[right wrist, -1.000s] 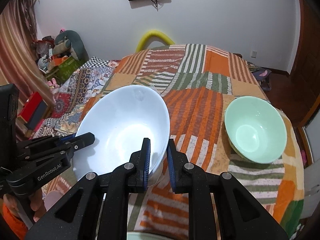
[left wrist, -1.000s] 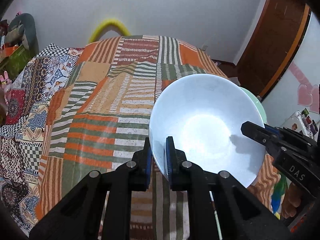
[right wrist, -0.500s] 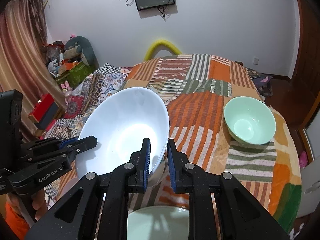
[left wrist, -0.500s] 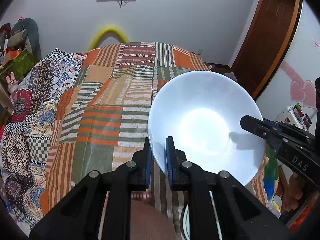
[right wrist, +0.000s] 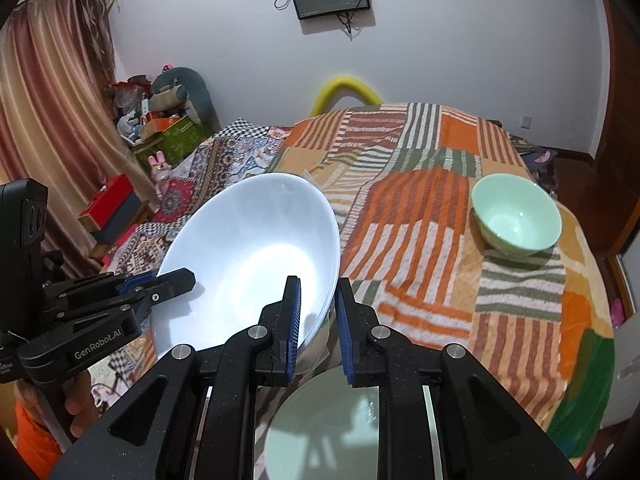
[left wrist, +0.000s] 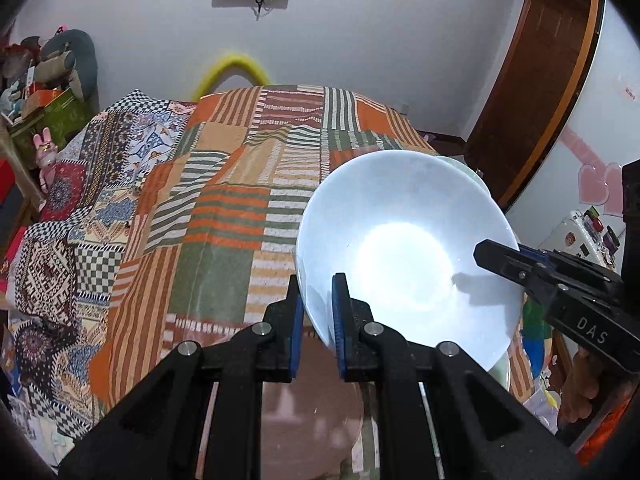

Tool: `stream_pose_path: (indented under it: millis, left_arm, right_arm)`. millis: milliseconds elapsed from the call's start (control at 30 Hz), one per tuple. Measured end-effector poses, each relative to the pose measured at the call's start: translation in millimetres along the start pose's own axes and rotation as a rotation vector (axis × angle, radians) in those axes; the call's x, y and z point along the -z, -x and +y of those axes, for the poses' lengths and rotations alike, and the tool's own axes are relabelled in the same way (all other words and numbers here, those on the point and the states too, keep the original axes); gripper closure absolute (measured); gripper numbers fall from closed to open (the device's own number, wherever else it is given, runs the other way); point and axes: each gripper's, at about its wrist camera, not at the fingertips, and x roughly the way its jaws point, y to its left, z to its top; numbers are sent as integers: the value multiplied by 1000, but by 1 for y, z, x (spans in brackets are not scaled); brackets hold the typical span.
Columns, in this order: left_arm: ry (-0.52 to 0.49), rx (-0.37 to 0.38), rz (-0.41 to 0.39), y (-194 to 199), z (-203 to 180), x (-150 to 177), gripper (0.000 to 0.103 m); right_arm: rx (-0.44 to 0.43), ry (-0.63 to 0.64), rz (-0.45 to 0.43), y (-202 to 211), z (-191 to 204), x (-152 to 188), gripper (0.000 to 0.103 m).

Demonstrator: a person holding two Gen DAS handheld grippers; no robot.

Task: Organize plates and bowls
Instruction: 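Carry the white bowl over the pink bowl and lower it inside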

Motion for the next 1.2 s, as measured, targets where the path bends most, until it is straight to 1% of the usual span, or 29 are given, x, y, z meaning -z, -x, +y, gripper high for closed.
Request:
stream_pose_path:
  millis: [267, 467, 833, 1200]
  left_arm:
    - [27, -19, -6, 19, 13, 25, 91]
    - [52, -28, 1, 25, 21, 39, 91]
    - [110, -43, 44, 16, 44, 66, 91]
    - [143, -99, 98, -2, 65, 88, 91]
  right_arm:
    - [-34, 9, 15, 5, 21, 21, 85]
    - [-43, 29, 38, 3, 34, 33, 85]
    - [-51, 47, 103, -14, 51, 53, 85]
    - [-70, 49, 188, -40, 66, 72, 85]
